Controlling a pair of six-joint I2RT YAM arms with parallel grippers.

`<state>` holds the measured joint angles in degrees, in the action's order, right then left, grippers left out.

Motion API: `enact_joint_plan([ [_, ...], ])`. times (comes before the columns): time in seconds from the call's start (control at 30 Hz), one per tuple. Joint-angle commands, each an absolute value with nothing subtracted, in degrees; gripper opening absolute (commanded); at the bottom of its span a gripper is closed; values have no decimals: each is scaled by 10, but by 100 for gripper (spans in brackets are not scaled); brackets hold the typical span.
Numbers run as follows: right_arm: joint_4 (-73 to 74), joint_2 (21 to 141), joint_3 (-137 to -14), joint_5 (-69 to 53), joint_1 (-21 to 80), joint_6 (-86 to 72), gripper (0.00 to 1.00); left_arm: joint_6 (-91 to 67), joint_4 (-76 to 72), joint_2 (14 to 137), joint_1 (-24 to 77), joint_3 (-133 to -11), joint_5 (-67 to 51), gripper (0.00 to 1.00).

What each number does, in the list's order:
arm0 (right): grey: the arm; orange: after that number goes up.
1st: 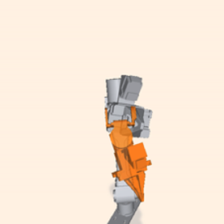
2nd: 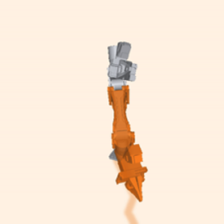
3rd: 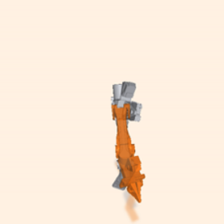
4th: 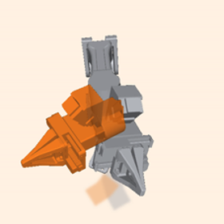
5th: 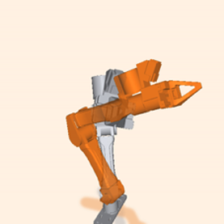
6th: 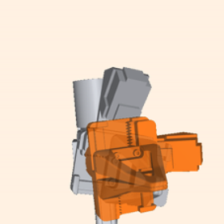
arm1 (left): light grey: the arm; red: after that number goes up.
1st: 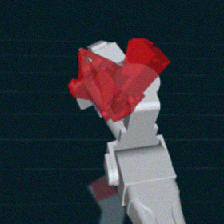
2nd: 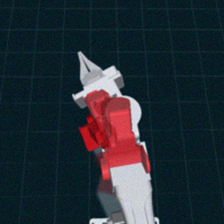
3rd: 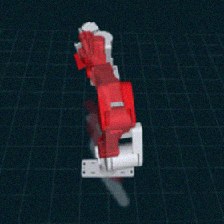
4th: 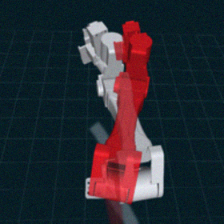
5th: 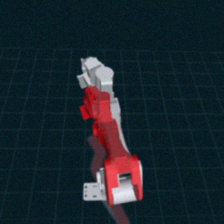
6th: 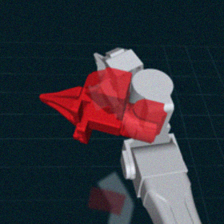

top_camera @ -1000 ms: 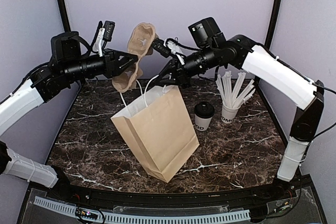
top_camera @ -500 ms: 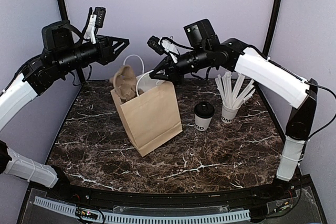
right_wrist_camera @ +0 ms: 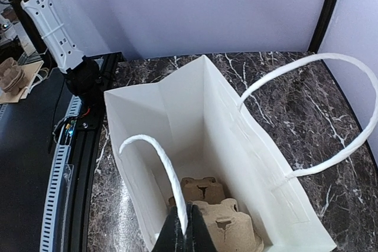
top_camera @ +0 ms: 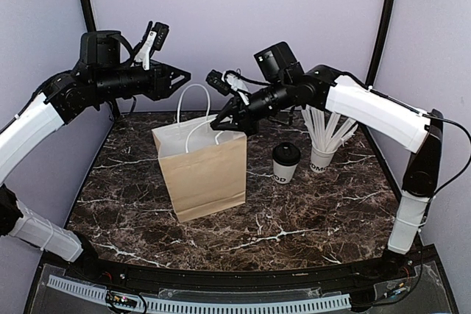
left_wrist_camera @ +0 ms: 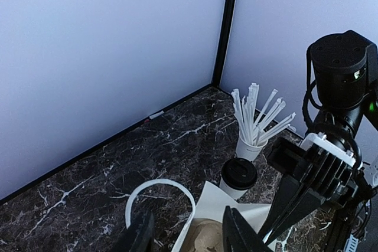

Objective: Pack the takeout coffee

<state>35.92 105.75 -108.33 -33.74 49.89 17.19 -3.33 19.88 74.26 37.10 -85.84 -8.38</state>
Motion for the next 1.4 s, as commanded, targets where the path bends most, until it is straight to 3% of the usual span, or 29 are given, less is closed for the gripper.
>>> enact_joint_plan([
  [0.0,374,1029,-1079,-394,503,206,0,-11,295,739,368,-875,-144,42],
  [0.1,387,1030,-1078,-414,503,216,0,-21,303,723,368,-856,-122,41],
  [0.4,394,1029,-1074,-417,504,217,0,-34,368,725,368,-834,-41,62],
  [0.67,403,1025,-1068,-424,513,229,0,20,424,771,368,-832,11,61],
  [0.8,410,1021,-1064,-424,518,236,0,49,415,774,367,-827,-34,51],
  [0.83,411,1021,-1063,-422,519,238,0,55,413,774,368,-827,-51,43],
  [1.03,419,1017,-1063,-415,520,243,1,89,420,783,368,-829,-102,21],
  [1.13,447,1018,-1089,-406,518,252,10,103,436,789,368,-847,-119,9],
  [1.2,472,1017,-1115,-414,506,260,22,111,432,788,368,-858,-121,2],
  [1.27,489,1011,-1137,-441,485,258,37,121,417,780,368,-868,-107,0],
  [1.37,488,999,-1159,-505,434,235,49,159,377,757,379,-877,-59,0],
])
